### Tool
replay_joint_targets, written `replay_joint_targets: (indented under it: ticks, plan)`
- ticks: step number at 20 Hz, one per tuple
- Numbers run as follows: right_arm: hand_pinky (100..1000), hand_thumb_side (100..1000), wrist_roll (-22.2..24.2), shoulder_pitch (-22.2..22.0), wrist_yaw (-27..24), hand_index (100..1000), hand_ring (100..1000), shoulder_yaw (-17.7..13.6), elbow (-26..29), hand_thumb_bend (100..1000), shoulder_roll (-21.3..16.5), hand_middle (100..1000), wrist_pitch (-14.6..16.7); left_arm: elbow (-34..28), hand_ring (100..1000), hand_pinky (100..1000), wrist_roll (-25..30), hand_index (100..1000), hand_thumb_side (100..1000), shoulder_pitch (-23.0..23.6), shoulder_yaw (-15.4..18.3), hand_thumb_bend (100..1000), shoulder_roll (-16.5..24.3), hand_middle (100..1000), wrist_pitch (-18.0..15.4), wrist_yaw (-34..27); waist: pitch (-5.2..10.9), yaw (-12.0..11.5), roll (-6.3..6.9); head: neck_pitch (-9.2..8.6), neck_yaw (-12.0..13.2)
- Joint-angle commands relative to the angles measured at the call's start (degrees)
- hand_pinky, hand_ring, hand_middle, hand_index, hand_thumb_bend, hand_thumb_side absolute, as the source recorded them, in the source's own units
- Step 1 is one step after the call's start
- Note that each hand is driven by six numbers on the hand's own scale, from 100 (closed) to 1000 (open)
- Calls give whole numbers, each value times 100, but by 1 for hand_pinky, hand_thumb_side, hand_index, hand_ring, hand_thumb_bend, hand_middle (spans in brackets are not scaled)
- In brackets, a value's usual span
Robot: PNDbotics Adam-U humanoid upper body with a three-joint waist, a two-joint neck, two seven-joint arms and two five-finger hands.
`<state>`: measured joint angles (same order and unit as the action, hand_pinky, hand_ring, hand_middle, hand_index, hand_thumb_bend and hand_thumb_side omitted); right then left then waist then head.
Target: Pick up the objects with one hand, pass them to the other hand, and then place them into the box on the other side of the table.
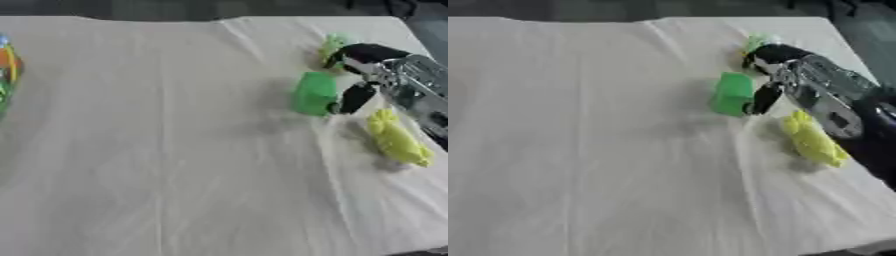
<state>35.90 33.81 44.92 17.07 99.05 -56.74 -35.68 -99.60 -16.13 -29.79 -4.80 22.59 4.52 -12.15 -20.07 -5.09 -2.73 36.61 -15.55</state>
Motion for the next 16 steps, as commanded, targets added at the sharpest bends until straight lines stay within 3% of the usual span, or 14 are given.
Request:
replay_joint_targets:
  ticks: [1, 16]
  plan:
    - [924, 141, 1607, 87, 116, 910, 915, -133, 131, 441, -240, 918, -1629, -106, 733, 623, 14, 761, 825, -83, 15, 195, 57, 799, -2, -19, 89, 7, 18, -52, -45]
    - [920, 112, 1607, 134, -186, 897, 911, -103, 72, 428, -156, 913, -1629, -102, 732, 626, 34, 760, 827, -124, 6, 195, 40, 799, 8, -23, 26, -47, 14, -46, -88]
